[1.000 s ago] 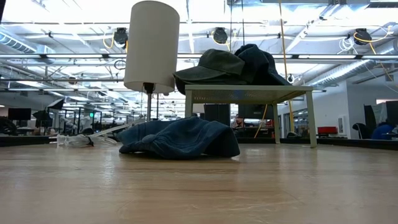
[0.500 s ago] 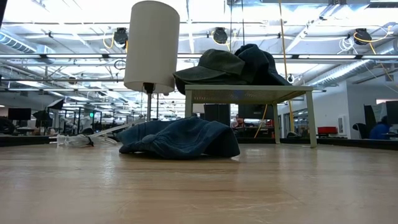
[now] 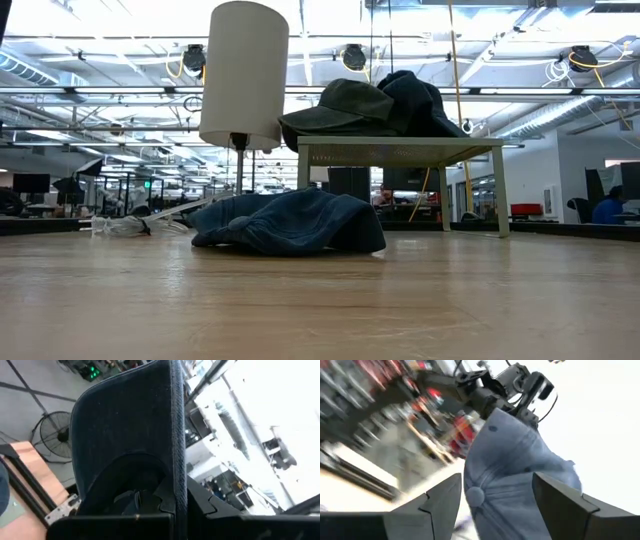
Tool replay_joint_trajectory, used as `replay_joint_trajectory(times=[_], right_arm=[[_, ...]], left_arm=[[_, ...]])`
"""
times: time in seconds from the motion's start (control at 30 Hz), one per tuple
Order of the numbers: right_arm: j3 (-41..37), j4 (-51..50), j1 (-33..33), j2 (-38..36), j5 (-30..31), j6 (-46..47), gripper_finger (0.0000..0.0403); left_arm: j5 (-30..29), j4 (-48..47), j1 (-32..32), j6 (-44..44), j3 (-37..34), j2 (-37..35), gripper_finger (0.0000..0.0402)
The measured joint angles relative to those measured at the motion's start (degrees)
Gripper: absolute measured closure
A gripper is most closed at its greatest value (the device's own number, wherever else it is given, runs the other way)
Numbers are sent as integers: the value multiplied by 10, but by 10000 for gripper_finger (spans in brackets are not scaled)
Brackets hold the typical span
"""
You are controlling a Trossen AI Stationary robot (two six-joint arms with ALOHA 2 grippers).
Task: Pick & Place hat
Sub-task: Stack the right blue cap on the blue cap on the shelf
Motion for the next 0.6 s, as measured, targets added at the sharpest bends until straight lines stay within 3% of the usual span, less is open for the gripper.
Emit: replay_joint_trajectory(times=[0.1, 0.6], right_arm=[[0, 27, 12, 27, 8, -90, 166], [0, 53, -9, 74, 15, -164, 194]], left_arm=[[-5, 19, 0, -5, 0, 0, 394], [14, 1, -24, -13, 0, 0, 394]])
